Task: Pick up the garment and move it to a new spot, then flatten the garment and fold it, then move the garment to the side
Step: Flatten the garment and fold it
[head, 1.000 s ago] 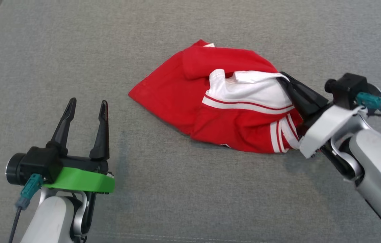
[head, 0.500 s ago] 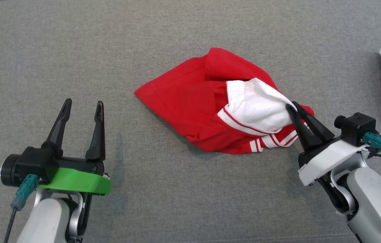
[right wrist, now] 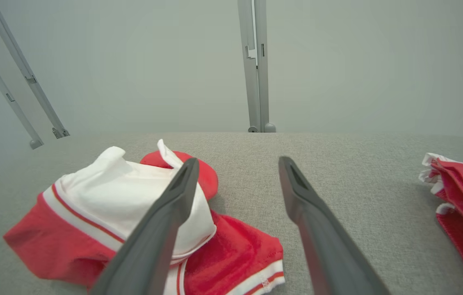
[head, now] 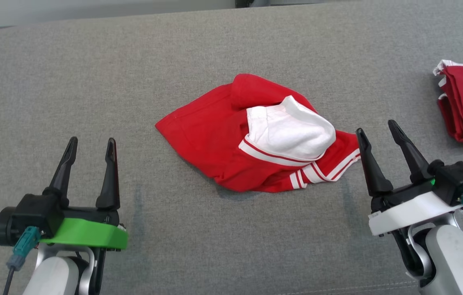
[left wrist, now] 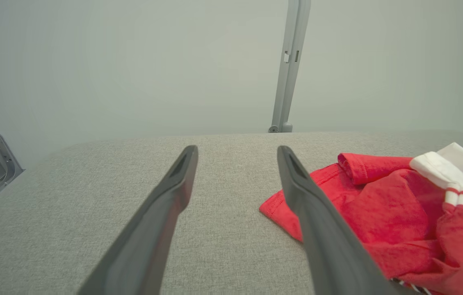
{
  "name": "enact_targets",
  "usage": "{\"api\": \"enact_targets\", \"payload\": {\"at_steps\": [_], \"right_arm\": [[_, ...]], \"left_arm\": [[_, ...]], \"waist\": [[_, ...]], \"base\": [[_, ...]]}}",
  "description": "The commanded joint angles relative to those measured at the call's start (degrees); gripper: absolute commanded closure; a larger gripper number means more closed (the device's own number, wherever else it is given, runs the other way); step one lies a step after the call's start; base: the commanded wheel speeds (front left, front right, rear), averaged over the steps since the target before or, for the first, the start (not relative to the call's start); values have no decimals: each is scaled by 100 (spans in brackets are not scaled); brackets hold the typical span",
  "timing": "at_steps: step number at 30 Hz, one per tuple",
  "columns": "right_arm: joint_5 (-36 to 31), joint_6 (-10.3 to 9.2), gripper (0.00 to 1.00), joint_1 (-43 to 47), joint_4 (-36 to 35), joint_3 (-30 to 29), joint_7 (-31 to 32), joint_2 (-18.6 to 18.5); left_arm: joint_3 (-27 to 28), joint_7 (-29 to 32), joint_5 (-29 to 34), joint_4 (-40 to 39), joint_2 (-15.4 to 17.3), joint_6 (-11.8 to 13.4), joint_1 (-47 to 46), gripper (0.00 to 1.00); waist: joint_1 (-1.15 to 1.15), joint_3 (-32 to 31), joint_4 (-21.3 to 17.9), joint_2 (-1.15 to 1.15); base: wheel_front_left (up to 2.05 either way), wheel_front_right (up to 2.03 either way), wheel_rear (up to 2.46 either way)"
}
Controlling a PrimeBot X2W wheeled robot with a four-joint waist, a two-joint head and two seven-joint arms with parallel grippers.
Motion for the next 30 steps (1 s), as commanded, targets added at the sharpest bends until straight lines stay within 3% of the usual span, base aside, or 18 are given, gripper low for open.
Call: {"api": "enact_targets", "payload": {"at_steps": [1,23,30], "right_arm": [[-100,-2,0,148,-92,-58,37,61],[-273,-2,0,888,-731,-268,383,339],[-253,-2,0,565,-677,-229,529,136]], "left_arm": [[33,13,-53,-21,40,53,120,0],[-1,185,-134,-314,168,245,656,0],[-87,177,-120,-323,116,185,394,0]], "waist": [[0,-157,-84,0],[0,-474,-180,0],[0,-273,77,0]], "base": [[0,0,0],[0,0,0],[0,0,0]]}}
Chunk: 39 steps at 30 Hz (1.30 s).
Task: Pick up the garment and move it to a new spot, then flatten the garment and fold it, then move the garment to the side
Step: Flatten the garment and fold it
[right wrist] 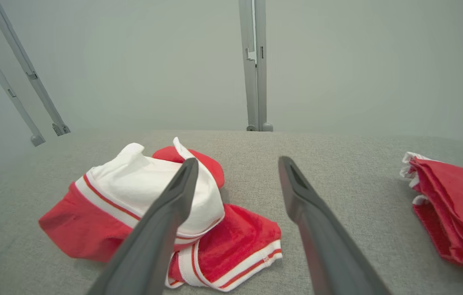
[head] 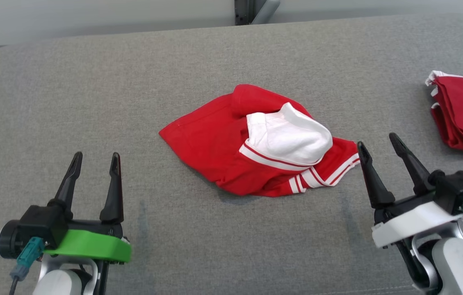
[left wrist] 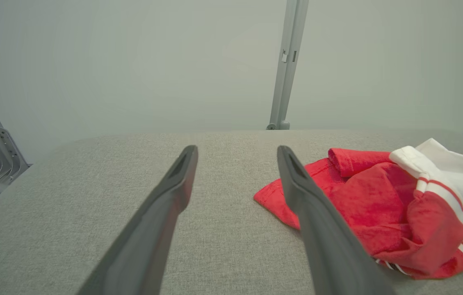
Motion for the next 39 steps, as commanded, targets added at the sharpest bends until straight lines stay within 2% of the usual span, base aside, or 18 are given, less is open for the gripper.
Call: {"api": "enact_targets", "payload": {"at_steps": [1,10,15,16,17,18,19,25,30,34,39], "right_arm": [[-2,-2,0,-226,36,76,96,-125],[118,-2,0,-1480,440,980,744,-949],[242,-2,0,-2018,755,1425,988,-1192],[239,-2,5,-2095,816,1513,1043,-1238],[243,-2,51,-2165,859,1588,1065,-1280],[289,-2,68,-2237,886,1643,1071,-1288],[301,-2,98,-2297,906,1696,1075,-1311],[363,-2,100,-2539,810,1802,958,-1391],[260,-2,100,-2697,308,1719,739,-1410],[92,-2,100,-2611,-293,1264,615,-1313],[30,-2,100,-1966,-881,423,715,-1040]], "left_arm": [[-22,-31,-3,0,-16,-35,-157,0],[-166,-214,14,254,-192,-200,-598,0],[-205,-311,31,429,-291,-272,-749,0],[-210,-323,33,461,-307,-275,-769,0],[-212,-345,36,491,-324,-286,-785,0],[-214,-355,39,515,-340,-296,-802,0],[-209,-363,41,533,-349,-293,-820,0],[-175,-408,70,627,-379,-309,-866,0],[-121,-428,100,635,-334,-306,-850,0],[-87,-433,118,593,-281,-263,-795,0],[-75,-405,135,513,-218,-225,-742,0]], "waist": [[0,184,198,0],[0,774,772,0],[0,901,907,0],[0,915,918,0],[0,926,925,0],[0,937,928,0],[0,947,925,0],[0,946,837,0],[0,904,668,0],[0,857,500,0],[0,833,337,0]], "base": [[0,0,0],[0,0,0],[0,0,0],[0,0,0],[0,0,0],[0,0,0],[0,0,0],[0,0,0],[0,0,0],[0,0,0],[0,0,0]]}}
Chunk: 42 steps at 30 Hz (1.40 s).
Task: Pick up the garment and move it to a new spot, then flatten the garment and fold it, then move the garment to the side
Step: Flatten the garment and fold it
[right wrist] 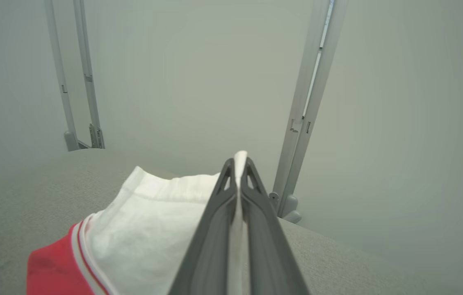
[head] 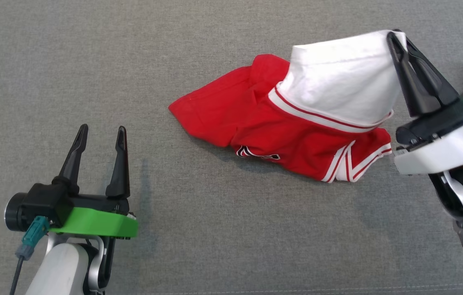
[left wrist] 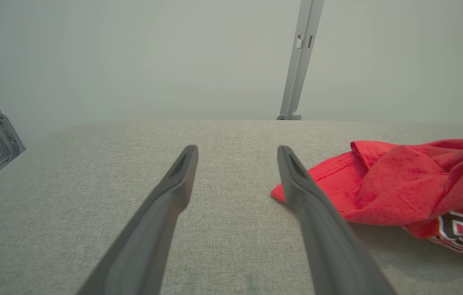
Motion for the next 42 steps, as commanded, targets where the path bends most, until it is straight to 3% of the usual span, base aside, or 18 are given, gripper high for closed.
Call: {"api": "enact_targets", "payload": {"at_steps": [1,8,16,17,18,19,20,31,42], "right_arm": [[28,-2,100,275,-56,-169,30,96],[253,-2,100,1700,464,-1036,-164,799],[679,-2,100,1693,1860,-940,-780,969],[709,-2,87,1649,1977,-901,-839,950],[709,-2,87,1649,1977,-901,-839,950],[729,-2,53,1608,2058,-864,-907,935],[748,-2,0,1571,2113,-852,-974,946],[134,-2,0,1652,1488,-1014,-1285,1062],[-265,-2,0,2079,679,-872,-849,1308]], "left_arm": [[32,13,74,-31,56,35,50,0],[27,71,34,-118,102,73,62,0],[40,133,-11,-174,162,118,97,0],[36,133,-9,-183,168,120,103,0],[36,133,-9,-183,168,120,103,0],[37,142,-10,-192,171,124,109,0],[37,142,-12,-201,176,137,115,0],[147,90,-55,-315,183,309,321,0],[175,116,-119,-405,219,458,699,0]], "waist": [[0,-14,-79,0],[0,42,-154,0],[0,37,-245,0],[0,26,-254,0],[0,26,-254,0],[0,15,-261,0],[0,-1,-269,0],[0,-320,-364,0],[0,-661,-430,0]], "base": [[0,0,0],[0,0,0],[0,0,0],[0,0,0],[0,0,0],[0,0,0],[0,0,0],[0,0,0],[0,0,0]]}}
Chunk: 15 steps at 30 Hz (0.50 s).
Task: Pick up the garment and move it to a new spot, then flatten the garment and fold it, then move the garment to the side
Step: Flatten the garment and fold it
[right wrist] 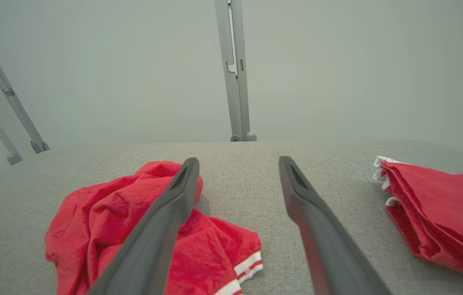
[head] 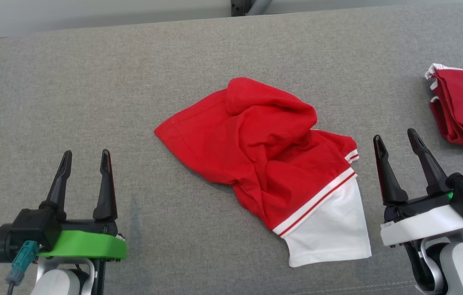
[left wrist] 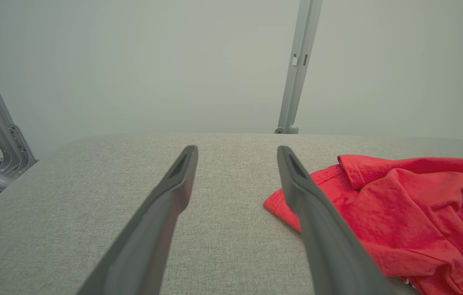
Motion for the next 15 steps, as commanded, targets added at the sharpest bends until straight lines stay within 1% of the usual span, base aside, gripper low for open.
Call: {"api": "enact_targets", "payload": {"at_steps": [1,15], "right_arm": [[-51,-2,0,102,-67,-22,44,23],[-34,-2,0,265,-264,-97,186,49]], "left_arm": [[7,14,-21,-24,47,49,84,0],[-27,17,-49,-125,78,102,146,0]], "waist": [[0,-38,-12,0],[0,-95,20,0]], "base": [[0,0,0],[0,0,0]]}}
